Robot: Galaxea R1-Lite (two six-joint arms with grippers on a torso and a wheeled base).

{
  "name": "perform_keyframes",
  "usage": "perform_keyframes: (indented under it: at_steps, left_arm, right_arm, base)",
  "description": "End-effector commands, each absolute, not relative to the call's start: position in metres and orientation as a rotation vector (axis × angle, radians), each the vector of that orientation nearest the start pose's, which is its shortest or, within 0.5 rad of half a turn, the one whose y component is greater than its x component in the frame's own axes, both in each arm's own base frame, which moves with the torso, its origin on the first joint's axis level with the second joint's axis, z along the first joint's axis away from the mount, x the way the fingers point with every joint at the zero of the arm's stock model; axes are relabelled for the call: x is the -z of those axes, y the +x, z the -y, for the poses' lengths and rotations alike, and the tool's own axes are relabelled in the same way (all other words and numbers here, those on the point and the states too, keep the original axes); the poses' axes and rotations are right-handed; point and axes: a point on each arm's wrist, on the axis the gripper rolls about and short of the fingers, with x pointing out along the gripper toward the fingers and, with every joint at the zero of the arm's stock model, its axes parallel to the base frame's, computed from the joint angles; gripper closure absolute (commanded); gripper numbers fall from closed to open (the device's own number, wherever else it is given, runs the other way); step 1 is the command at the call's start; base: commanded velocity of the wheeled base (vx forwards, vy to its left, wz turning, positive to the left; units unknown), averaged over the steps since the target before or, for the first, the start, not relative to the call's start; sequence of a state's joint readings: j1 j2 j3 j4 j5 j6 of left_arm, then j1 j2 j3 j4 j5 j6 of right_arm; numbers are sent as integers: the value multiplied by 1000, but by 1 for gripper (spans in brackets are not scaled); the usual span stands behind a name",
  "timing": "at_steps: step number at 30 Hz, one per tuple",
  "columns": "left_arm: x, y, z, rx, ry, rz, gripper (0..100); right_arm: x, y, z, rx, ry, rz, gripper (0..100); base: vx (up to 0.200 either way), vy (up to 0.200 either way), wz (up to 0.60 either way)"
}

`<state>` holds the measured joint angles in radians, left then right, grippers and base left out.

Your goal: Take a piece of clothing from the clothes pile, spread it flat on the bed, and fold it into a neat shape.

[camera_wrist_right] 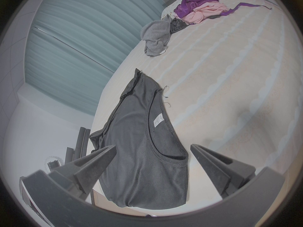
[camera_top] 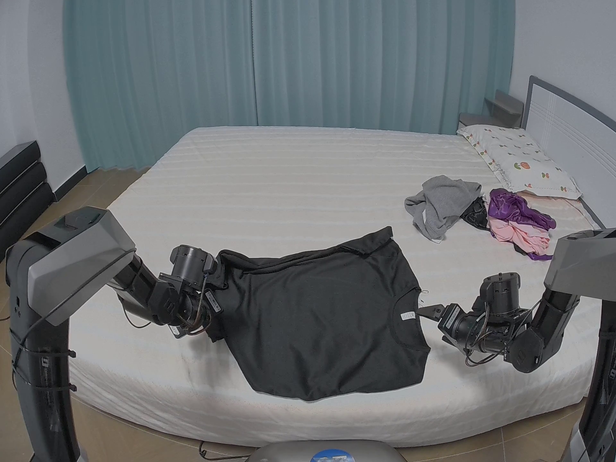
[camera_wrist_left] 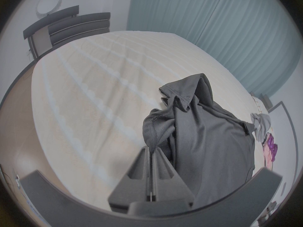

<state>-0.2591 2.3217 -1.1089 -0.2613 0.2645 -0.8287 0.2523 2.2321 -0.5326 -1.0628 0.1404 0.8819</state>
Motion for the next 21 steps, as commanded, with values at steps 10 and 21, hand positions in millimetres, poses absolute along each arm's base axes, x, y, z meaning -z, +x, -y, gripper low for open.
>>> perform_keyframes:
  at_steps: [10,21]
  left_arm:
    - [-41,346,62,-379,-470,-832,100]
    - [-54,319,28,-389,-516,-858,100]
  right_arm:
    - [26,325,-89,-76,795,-781,0]
    - [42,338,-97,-89,721,-825,0]
  base:
    - [0,0,0]
    - [0,0,0]
